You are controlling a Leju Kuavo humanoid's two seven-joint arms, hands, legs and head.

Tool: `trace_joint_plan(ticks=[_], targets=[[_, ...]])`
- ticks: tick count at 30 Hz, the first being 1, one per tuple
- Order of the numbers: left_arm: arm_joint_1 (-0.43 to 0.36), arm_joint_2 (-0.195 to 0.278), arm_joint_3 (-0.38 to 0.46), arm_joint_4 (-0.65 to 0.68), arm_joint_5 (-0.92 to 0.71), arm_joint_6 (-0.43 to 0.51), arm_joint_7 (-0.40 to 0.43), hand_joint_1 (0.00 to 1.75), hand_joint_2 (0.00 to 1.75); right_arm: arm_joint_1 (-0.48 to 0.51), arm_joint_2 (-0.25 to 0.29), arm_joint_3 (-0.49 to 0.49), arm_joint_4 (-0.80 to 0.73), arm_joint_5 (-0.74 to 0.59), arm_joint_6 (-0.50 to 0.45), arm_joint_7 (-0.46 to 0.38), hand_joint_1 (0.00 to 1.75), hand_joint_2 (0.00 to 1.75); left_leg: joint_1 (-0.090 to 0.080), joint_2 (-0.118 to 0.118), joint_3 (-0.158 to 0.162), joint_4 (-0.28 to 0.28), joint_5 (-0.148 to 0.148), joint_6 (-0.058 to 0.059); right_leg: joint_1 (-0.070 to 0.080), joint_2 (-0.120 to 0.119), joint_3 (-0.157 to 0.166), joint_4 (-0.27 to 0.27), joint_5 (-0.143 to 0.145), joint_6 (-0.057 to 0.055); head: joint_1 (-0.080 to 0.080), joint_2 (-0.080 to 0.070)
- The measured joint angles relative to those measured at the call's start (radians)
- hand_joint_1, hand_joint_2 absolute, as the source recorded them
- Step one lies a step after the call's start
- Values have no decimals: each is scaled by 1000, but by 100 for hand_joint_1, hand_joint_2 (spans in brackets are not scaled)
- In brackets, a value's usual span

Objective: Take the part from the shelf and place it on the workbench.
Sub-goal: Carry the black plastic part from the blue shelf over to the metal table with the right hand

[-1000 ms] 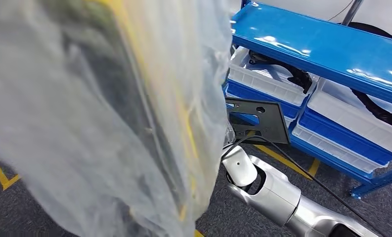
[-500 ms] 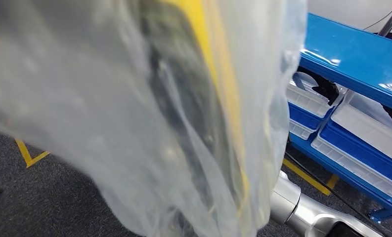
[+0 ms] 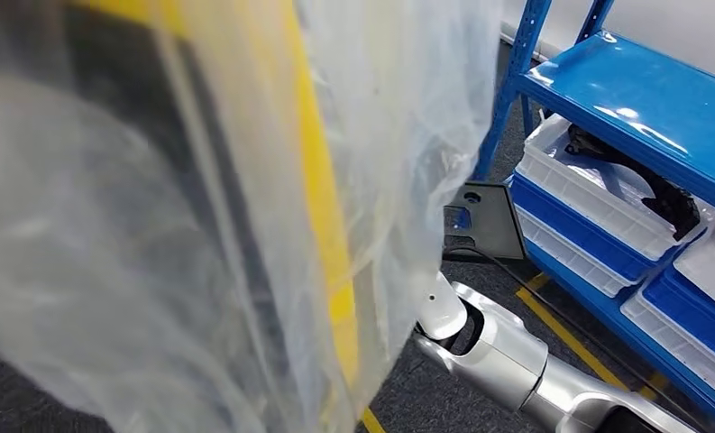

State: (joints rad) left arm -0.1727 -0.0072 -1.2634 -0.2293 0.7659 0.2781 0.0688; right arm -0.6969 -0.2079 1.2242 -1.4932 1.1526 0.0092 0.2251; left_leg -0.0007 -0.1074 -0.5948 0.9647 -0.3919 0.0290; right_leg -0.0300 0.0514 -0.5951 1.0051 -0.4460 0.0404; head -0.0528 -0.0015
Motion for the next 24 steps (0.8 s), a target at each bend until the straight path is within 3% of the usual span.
trace_joint_plan(ticks=[2,4,5,7,9,10,11,12,14,16,18,20,22,24], targets=[[0,-1,0,0,0,-1,-4,0,175,-3,3,3,-1,0,2,-1,175,175,3,-16,-6,1,1,-8,4,-12,1,-3,-1,-11,0,0],[-1,-1,0,0,0,2,-12,0,175,-9,7,3,-1,0,5,-2,175,175,4,5,-17,19,-10,-18,4,-29,3,-5,0,-23,-2,0],[-4,0,0,0,0,4,-15,0,175,-13,9,3,-1,0,6,-2,175,175,3,28,-35,56,-29,-23,2,-38,5,-6,0,-29,-4,0],[-13,0,0,0,0,11,-19,0,175,-16,11,3,-1,0,7,-3,175,175,3,71,-99,186,-86,-33,5,-57,8,-6,-3,-36,-7,0],[-18,0,0,0,0,15,-19,0,175,-17,12,5,-1,-1,8,-4,175,175,5,82,-159,300,-119,-37,7,-78,10,-6,-6,-39,-8,0],[-18,0,0,0,0,15,-18,0,175,-17,12,7,-1,-1,9,-5,175,175,5,84,-164,306,-111,-36,7,-88,12,-6,-8,-40,-8,0],[-17,0,0,0,0,16,-18,0,175,-17,13,9,-1,-1,9,-6,175,175,4,86,-148,270,-87,-34,8,-97,15,-6,-11,-39,-8,0],[-16,1,0,0,0,16,-17,0,175,-18,14,10,-1,-1,9,-6,175,175,2,95,-113,201,-52,-29,8,-106,19,-6,-14,-38,-8,0],[-16,1,0,0,-1,15,-15,0,175,-20,15,11,-1,-2,10,-7,175,175,-11,136,-42,58,-3,-15,11,-123,28,-6,-21,-31,-8,0],[-13,1,0,0,-2,13,-12,0,175,-21,15,12,-1,-3,11,-8,175,175,-24,158,-17,2,6,-4,15,-139,33,-9,-27,-22,-8,0],[-6,-1,0,0,-1,13,-8,0,175,-20,16,15,-1,-3,12,-9,175,175,-23,139,-14,-5,8,3,15,-149,38,-13,-32,-14,-8,0],[-3,-3,0,0,-1,13,-5,0,175,-20,16,18,-1,-3,13,-10,175,175,-16,119,-4,-15,14,15,14,-117,28,21,-58,-8,-6,0],[-5,-4,0,0,-1,13,-2,0,175,-19,14,21,-1,-3,14,-10,175,175,-13,98,4,-20,16,24,13,-70,-25,134,-113,-8,-3,0],[-4,-4,0,0,-1,14,1,0,175,-13,12,24,-1,-3,15,-10,175,175,-12,74,5,-19,15,27,13,-56,-93,252,-150,-5,-1,0]])
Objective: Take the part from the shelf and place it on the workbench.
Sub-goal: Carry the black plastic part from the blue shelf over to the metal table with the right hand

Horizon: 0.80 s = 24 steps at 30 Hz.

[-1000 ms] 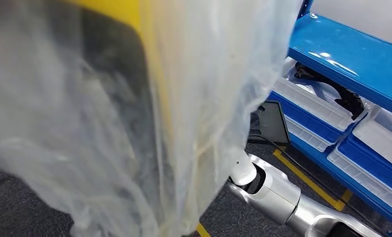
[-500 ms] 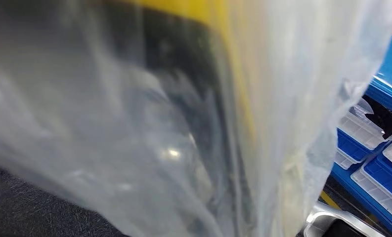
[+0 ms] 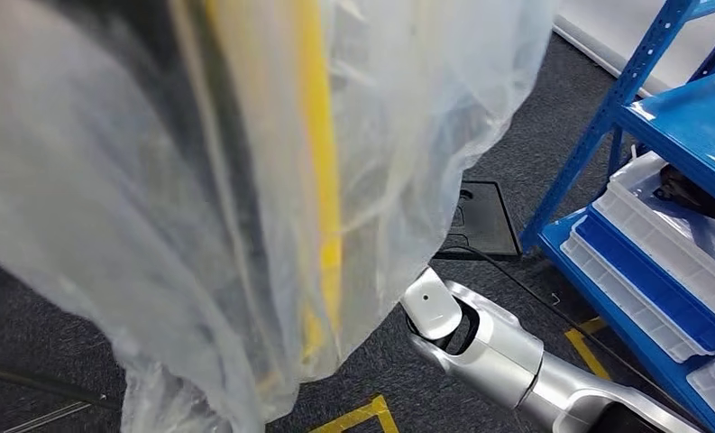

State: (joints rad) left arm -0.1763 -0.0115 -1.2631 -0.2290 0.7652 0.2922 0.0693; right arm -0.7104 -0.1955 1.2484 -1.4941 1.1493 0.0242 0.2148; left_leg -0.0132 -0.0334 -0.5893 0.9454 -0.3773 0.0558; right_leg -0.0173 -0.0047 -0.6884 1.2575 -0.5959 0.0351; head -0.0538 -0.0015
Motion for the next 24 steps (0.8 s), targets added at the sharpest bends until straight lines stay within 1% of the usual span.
trace_joint_plan(ticks=[1,2,3,4,5,6,7,8,9,10,11,12,13,14,15,16,17,18,19,20,21,22,23,24], targets=[[3,0,0,0,0,0,0,0,175,3,-1,1,0,0,1,0,175,175,1,-14,1,1,-1,0,-1,2,-16,17,7,2,0,0],[5,-1,0,0,0,0,0,0,175,4,-1,2,0,-2,1,0,175,175,3,-27,2,2,-2,-2,-3,4,-12,-8,34,4,0,0],[7,-1,0,0,0,0,-2,0,175,5,-2,3,0,-3,1,0,175,175,5,-41,3,5,-4,-4,-6,11,10,-67,74,6,0,0],[8,-2,0,0,0,0,-3,0,175,5,-2,3,0,-4,1,-1,175,175,7,-54,2,9,-8,-10,-11,33,40,-138,109,9,1,0],[8,-2,0,0,0,0,-5,0,175,4,-2,3,1,-5,1,-2,175,175,9,-67,-1,16,-12,-16,-14,53,65,-197,135,10,1,0],[8,-2,0,0,0,1,-7,0,175,5,-1,4,1,-6,1,-3,175,175,10,-77,-5,22,-15,-21,-16,68,82,-235,148,9,2,0],[8,-2,0,0,0,1,-9,0,175,5,-1,4,2,-7,1,-4,175,175,11,-87,-9,25,-17,-26,-16,76,88,-250,149,6,2,0],[9,-2,0,0,0,1,-11,0,175,5,0,5,2,-7,1,-4,175,175,12,-95,-12,26,-17,-30,-12,66,87,-251,149,0,2,0],[11,-2,0,0,0,2,-12,0,175,4,2,5,2,-7,1,-4,175,175,15,-100,-15,25,-17,-34,-11,55,88,-251,150,-7,2,0],[13,-2,0,0,0,2,-13,0,175,3,3,5,2,-7,1,-4,175,175,15,-89,-20,33,-22,-38,-11,46,89,-253,151,-13,1,0],[14,-1,0,0,1,2,-14,0,175,2,4,5,3,-7,1,-4,175,175,14,-68,-33,57,-35,-44,-11,35,91,-254,151,-20,-1,0],[12,-1,0,0,1,3,-14,0,175,1,6,5,3,-7,1,-4,175,175,14,-41,-55,103,-57,-49,-12,24,93,-255,151,-25,-3,0],[10,0,0,0,1,3,-14,0,175,0,5,5,3,-7,1,-4,175,175,13,-13,-86,168,-85,-54,-9,14,95,-255,149,-29,-5,0],[8,1,0,0,1,3,-14,0,175,0,5,5,3,-7,1,-4,175,175,15,1,-123,240,-113,-58,-7,3,96,-255,147,-31,-6,0],[8,2,1,0,1,3,-14,0,175,0,5,5,4,-7,1,-3,175,175,16,7,-154,298,-131,-60,-6,-9,97,-255,145,-33,-6,0],[9,2,1,0,1,3,-14,0,175,1,5,5,4,-7,2,-4,175,175,16,9,-171,325,-133,-60,-5,-21,99,-255,143,-33,-7,0],[10,3,1,0,1,3,-13,0,175,1,5,5,5,-7,2,-4,175,175,16,11,-166,311,-117,-59,-4,-32,101,-255,140,-33,-7,0],[11,3,1,0,1,3,-12,0,175,0,6,5,5,-7,2,-4,175,175,14,15,-141,257,-87,-55,-3,-42,105,-255,137,-32,-7,0],[11,4,1,0,0,3,-12,0,175,0,6,5,5,-7,2,-5,175,175,11,30,-102,180,-53,-50,-2,-52,110,-255,134,-30,-7,0],[10,5,1,1,0,3,-11,0,175,-1,6,5,5,-7,2,-5,175,175,4,48,-65,109,-28,-44,0,-61,115,-255,130,-26,-7,0],[9,6,1,1,0,3,-10,0,175,-2,7,5,5,-7,2,-5,175,175,-3,62,-38,58,-13,-37,1,-69,119,-256,126,-23,-6,0],[8,6,1,1,1,3,-10,0,175,-3,8,5,5,-7,2,-5,175,175,-10,71,-24,32,-9,-32,3,-77,122,-256,123,-19,-6,0],[8,7,1,2,1,3,-10,0,175,-4,9,5,6,-7,2,-5,175,175,-14,66,-23,28,-11,-28,3,-84,124,-258,121,-14,-6,0],[8,7,1,2,1,2,-11,0,175,-4,10,5,6,-8,3,-5,175,175,-14,56,-21,24,-9,-23,2,-91,127,-259,119,-10,-6,0]])
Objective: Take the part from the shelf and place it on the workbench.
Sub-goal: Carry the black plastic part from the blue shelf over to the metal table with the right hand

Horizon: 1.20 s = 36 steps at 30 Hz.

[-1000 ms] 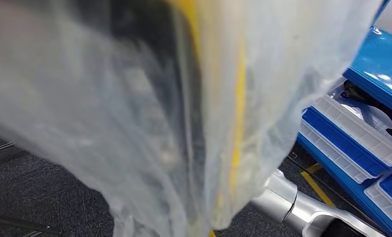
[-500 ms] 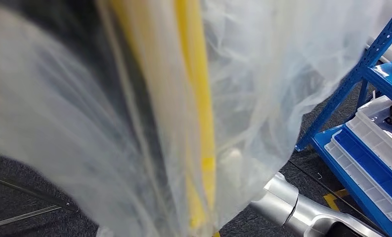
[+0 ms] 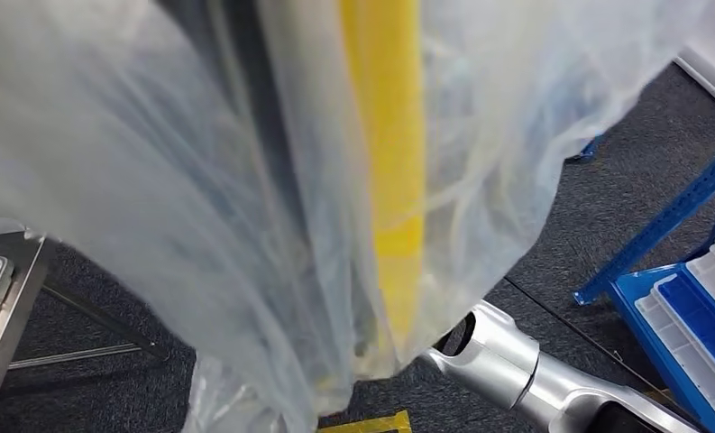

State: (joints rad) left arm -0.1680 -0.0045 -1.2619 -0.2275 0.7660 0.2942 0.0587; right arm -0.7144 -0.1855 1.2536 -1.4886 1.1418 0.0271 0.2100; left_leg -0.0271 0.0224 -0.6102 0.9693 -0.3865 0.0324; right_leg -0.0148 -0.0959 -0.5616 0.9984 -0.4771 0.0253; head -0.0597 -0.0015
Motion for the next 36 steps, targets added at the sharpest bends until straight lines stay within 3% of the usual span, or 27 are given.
trace_joint_plan(ticks=[1,3,5,7,8,9,11,12,14,15,16,18,20,22,23,25,27,28,29,31,33,35,36], targets=[[1,0,0,0,0,0,0,0,175,0,1,0,0,0,0,0,175,175,2,-10,4,-5,2,4,-2,5,3,3,-5,5,0,0],[2,-2,0,0,0,-1,-1,0,175,-2,2,0,0,0,1,0,175,175,8,-27,14,-13,7,17,-3,42,-16,57,-41,10,2,0],[-1,-5,0,0,0,-1,-2,0,175,-2,0,1,1,0,2,-1,175,175,11,-45,19,-15,7,27,-4,83,-81,187,-100,10,5,0],[-1,-7,0,0,0,-2,-4,0,175,0,-2,5,2,0,4,-1,175,175,11,-68,20,-14,6,29,-3,92,-141,285,-122,11,7,0],[0,-7,0,0,0,-2,-4,0,175,0,-2,7,2,0,4,-2,175,175,12,-81,21,-14,5,28,-4,93,-147,281,-105,12,8,0],[1,-8,0,0,0,-2,-4,0,175,0,-2,8,2,0,5,-2,175,175,14,-94,22,-13,5,27,-5,96,-134,239,-72,13,8,0],[1,-10,0,0,0,-2,-4,0,175,0,-2,9,2,0,5,-2,175,175,16,-120,22,-7,0,20,-11,130,-75,98,3,15,8,0],[0,-10,0,0,0,-2,-4,0,175,-1,-2,10,2,0,5,-2,175,175,17,-132,19,-3,-2,14,-14,146,-52,45,25,14,9,0],[2,-11,0,0,0,-2,-4,0,175,-1,-2,12,2,-1,5,-3,175,175,19,-151,11,2,-3,3,-12,159,-37,7,34,6,10,0],[4,-11,0,0,0,-2,-3,0,175,-1,-1,12,2,-1,5,-3,175,175,21,-159,8,1,-2,-1,-10,146,-37,7,36,0,10,0],[6,-11,0,0,0,-2,-3,0,175,-2,0,12,2,-1,5,-3,175,175,22,-158,5,3,-4,-6,-9,137,-36,5,37,-6,10,0],[9,-10,0,0,0,-1,-2,0,175,-6,3,12,2,-1,5,-3,175,175,21,-118,-19,51,-31,-17,-11,115,-33,2,38,-18,6,0],[7,-9,0,0,0,0,-1,0,175,-7,4,13,2,-1,5,-3,175,175,22,-64,-82,177,-88,-28,-9,93,-31,1,36,-26,2,0],[6,-8,0,0,0,1,-1,0,175,-7,3,14,3,-1,5,-3,175,175,26,-49,-143,293,-125,-34,-6,69,-30,1,33,-29,0,0],[7,-8,0,0,0,1,-1,0,175,-7,2,14,3,-1,5,-4,175,175,26,-47,-149,302,-120,-35,-5,58,-29,1,32,-28,0,0],[8,-7,0,0,0,1,-1,0,175,-7,3,14,3,-1,5,-4,175,175,24,-32,-98,198,-65,-31,-4,37,-25,1,28,-26,0,0],[7,-5,0,1,0,2,-2,0,175,-9,3,14,3,-1,5,-4,175,175,15,8,-24,55,-17,-21,-1,19,-19,2,22,-19,0,0],[6,-4,0,2,0,2,-2,0,175,-10,3,14,3,-1,5,-4,175,175,9,22,-4,17,-7,-15,0,11,-16,2,19,-15,0,0],[5,-3,1,2,0,2,-3,0,175,-11,3,14,3,-1,5,-4,175,175,4,24,4,2,-6,-11,2,3,-14,1,16,-10,1,0],[7,-3,1,3,0,1,-4,0,175,-12,5,15,3,-1,5,-5,175,175,4,4,8,-2,-3,-1,0,-6,-8,0,10,-1,1,0],[8,-4,1,3,0,0,-4,0,175,-13,6,15,3,-1,5,-5,175,175,10,-15,16,-9,2,12,-3,28,-16,32,-12,7,2,0],[6,-7,1,3,0,0,-4,0,175,-12,5,16,3,-1,5,-5,175,175,14,-34,21,-12,4,24,-4,77,-68,141,-65,11,4,0],[5,-8,1,3,0,-1,-4,0,175,-10,4,17,4,-1,6,-5,175,175,14,-46,22,-12,4,29,-3,87,-106,211,-92,12,6,0]])
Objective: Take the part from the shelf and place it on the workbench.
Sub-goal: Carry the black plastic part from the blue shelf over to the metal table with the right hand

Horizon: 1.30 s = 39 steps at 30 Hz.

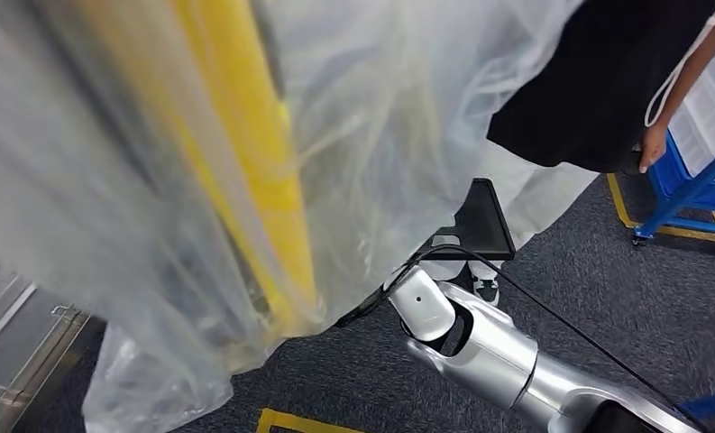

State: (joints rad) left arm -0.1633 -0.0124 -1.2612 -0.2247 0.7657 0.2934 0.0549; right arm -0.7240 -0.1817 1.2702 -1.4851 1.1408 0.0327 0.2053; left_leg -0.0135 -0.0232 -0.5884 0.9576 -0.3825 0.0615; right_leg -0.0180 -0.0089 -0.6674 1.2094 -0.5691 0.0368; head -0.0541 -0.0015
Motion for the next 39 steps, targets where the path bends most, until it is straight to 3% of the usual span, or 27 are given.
trace_joint_plan(ticks=[1,2,3,4,6,8,10,12,14,16,17,18,20,22,23,24,26,28,30,32,33,34,35,37,39], targets=[[0,-2,0,0,0,0,0,0,175,3,-2,1,1,0,1,0,175,175,0,-13,0,0,0,0,0,4,-32,53,-13,1,1,0],[1,-3,0,0,0,-1,0,0,175,4,-3,3,3,0,1,0,175,175,0,-28,1,0,-1,0,0,5,-49,74,-8,3,2,0],[2,-4,0,0,0,-1,0,0,175,6,-4,4,4,0,1,0,175,175,1,-41,2,1,-1,-1,0,7,-47,56,15,3,2,0],[2,-5,0,0,0,-1,0,0,175,6,-4,5,4,0,2,0,175,175,2,-55,3,2,-2,-3,-2,13,-25,-1,52,3,3,0],[2,-7,0,0,0,-1,0,0,175,5,-4,5,5,0,2,0,175,175,4,-81,2,8,-7,-11,-7,52,35,-139,116,2,4,0],[2,-7,0,0,0,-1,0,0,175,4,-3,6,5,0,2,-1,175,175,5,-101,-4,13,-11,-22,-7,74,64,-203,135,-4,4,0],[5,-7,0,0,0,-1,0,0,175,2,-2,6,5,0,2,-1,175,175,8,-114,-9,13,-11,-33,-3,55,66,-207,136,-16,5,0],[8,-6,0,0,0,0,0,0,175,-3,0,6,5,1,2,-1,175,175,7,-82,-24,41,-29,-44,-4,36,68,-210,137,-28,2,0],[5,-5,1,0,0,1,0,0,175,-5,0,7,6,1,2,-1,175,175,8,-30,-73,139,-78,-55,-4,15,70,-212,136,-35,-1,0],[2,-4,2,0,0,2,0,0,175,-6,-2,9,7,1,2,-1,175,175,13,-14,-133,254,-123,-63,-1,-6,71,-212,132,-40,-3,0],[2,-4,3,0,0,2,0,0,175,-5,-2,10,8,1,3,-2,175,175,14,-12,-154,292,-132,-66,-1,-18,72,-212,130,-41,-3,0],[3,-3,4,1,0,2,0,0,175,-5,-2,12,8,2,3,-2,175,175,15,-9,-159,295,-124,-67,0,-29,73,-211,128,-41,-4,0],[6,-2,6,2,-1,2,0,0,175,-4,-2,14,8,2,3,-3,175,175,14,9,-121,212,-71,-66,0,-52,78,-211,123,-39,-4,0],[6,1,7,3,-1,2,1,0,175,-5,-2,14,8,3,3,-3,175,175,5,53,-52,74,-16,-55,3,-71,87,-212,116,-31,-4,0],[5,2,8,4,0,2,1,0,175,-6,-2,14,8,3,3,-3,175,175,0,68,-31,32,-4,-48,5,-79,91,-212,112,-26,-4,0],[5,3,9,4,0,1,2,0,175,-6,-1,14,8,4,3,-4,175,175,-6,72,-22,14,-3,-41,6,-87,95,-213,109,-21,-3,0],[7,4,10,5,0,0,2,0,175,-7,2,14,8,5,3,-5,175,175,-5,50,-18,9,-2,-31,6,-100,103,-214,101,-11,-3,0],[8,2,12,5,0,0,1,0,175,-8,5,13,8,5,3,-5,175,175,2,30,-7,1,1,-18,3,-68,95,-178,76,-3,-1,0],[5,0,13,5,0,0,0,0,175,-7,4,14,7,6,3,-6,175,175,6,8,0,-2,1,-6,1,-15,40,-61,21,1,3,0],[3,-2,15,5,0,-1,0,0,175,-2,2,16,8,6,3,-6,175,175,6,-18,2,-2,0,-1,1,3,-29,57,-15,3,5,0],[3,-3,15,5,0,-1,0,0,175,0,0,16,8,6,3,-6,175,175,7,-32,3,-1,-1,-1,1,4,-43,71,-7,4,6,0],[4,-4,15,5,0,-1,0,0,175,1,-1,17,8,6,3,-6,175,175,8,-47,4,0,-2,-2,0,7,-38,43,19,5,6,0],[5,-5,16,5,0,-1,0,0,175,1,-1,18,8,6,3,-6,175,175,9,-61,5,1,-3,-5,-1,14,-15,-18,58,5,6,0],[5,-7,16,5,0,-1,0,0,175,-1,-1,18,8,6,3,-6,175,175,11,-88,5,6,-9,-14,-7,53,44,-155,122,4,8,0],[5,-8,16,5,-1,0,0,0,175,-2,-1,19,8,6,3,-8,175,175,12,-108,0,10,-13,-26,-7,74,70,-213,138,0,9,0]])
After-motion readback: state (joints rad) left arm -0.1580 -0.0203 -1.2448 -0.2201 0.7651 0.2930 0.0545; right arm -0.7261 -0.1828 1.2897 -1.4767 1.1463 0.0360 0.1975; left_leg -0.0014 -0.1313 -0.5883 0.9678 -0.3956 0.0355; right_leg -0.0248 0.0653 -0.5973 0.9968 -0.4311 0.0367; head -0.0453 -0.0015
